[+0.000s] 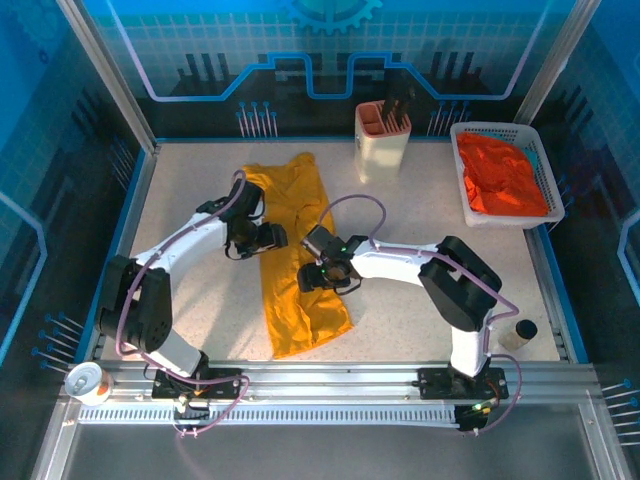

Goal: Fold and stack the t-shirts

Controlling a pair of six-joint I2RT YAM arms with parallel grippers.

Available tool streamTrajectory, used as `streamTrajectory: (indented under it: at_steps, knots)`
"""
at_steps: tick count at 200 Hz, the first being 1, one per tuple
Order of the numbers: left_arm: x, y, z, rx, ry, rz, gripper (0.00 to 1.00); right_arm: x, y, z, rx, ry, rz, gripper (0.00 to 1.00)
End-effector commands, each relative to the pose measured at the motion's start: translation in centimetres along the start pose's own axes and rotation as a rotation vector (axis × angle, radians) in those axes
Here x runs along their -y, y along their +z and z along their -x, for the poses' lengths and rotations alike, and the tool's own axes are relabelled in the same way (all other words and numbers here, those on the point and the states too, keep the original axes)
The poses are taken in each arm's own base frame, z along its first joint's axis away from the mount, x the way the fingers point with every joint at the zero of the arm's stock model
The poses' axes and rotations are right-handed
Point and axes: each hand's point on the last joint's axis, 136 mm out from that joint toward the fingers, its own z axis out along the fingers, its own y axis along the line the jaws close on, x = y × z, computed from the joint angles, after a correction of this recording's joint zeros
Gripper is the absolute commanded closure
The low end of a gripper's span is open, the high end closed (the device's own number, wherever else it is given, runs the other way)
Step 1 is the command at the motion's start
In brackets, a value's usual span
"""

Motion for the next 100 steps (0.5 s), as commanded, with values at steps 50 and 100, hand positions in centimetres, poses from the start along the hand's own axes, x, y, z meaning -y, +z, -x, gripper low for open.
streamTrajectory:
  at_steps: [50,100]
  knots:
    - [1.7,0.0,9.9,0.121,-0.092,-0.043,0.36,8.8,0.7,-9.7,-0.128,0.260,-0.217,0.31]
    - [4.5,4.0,15.7,0.100,-0.077,-0.080,0.38,8.8,-2.1,-8.3,0.008,0.287,-0.220,0.24]
